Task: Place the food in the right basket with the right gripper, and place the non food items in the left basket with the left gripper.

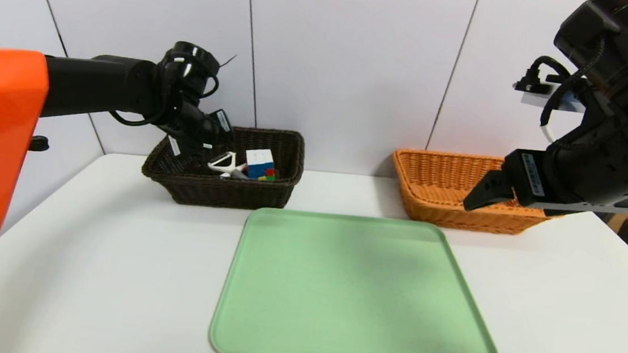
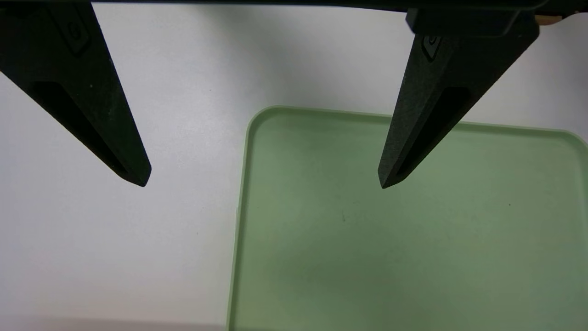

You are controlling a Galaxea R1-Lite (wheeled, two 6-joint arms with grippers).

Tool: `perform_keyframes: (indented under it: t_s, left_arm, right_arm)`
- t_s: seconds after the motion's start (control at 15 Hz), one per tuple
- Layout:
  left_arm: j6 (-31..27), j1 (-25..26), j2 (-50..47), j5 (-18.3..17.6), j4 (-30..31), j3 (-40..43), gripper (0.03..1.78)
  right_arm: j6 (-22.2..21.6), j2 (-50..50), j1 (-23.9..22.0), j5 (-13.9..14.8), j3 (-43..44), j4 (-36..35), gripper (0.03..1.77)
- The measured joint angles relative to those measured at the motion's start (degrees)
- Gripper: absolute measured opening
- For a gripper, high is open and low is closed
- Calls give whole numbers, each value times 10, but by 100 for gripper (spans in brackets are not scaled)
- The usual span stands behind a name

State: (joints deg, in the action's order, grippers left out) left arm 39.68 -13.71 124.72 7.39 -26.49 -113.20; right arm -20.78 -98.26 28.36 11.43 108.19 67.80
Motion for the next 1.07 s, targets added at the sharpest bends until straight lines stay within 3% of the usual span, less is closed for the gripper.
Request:
perform_keyframes:
  t_s: [0.47,0.67,0.87,1.07]
  left_arm:
    - [-2,-1,-2,-1,0,0,151]
    - [-31,-2,-9,0,1,0,157]
    - [-126,-4,-17,11,3,1,162]
    - [-287,-4,-27,38,6,1,164]
  right_arm:
    - [0,0,0,-1,1,0,171]
    - [0,0,0,1,0,0,171]
    - [5,0,0,6,1,-1,171]
    - [10,2,-1,6,1,-29,171]
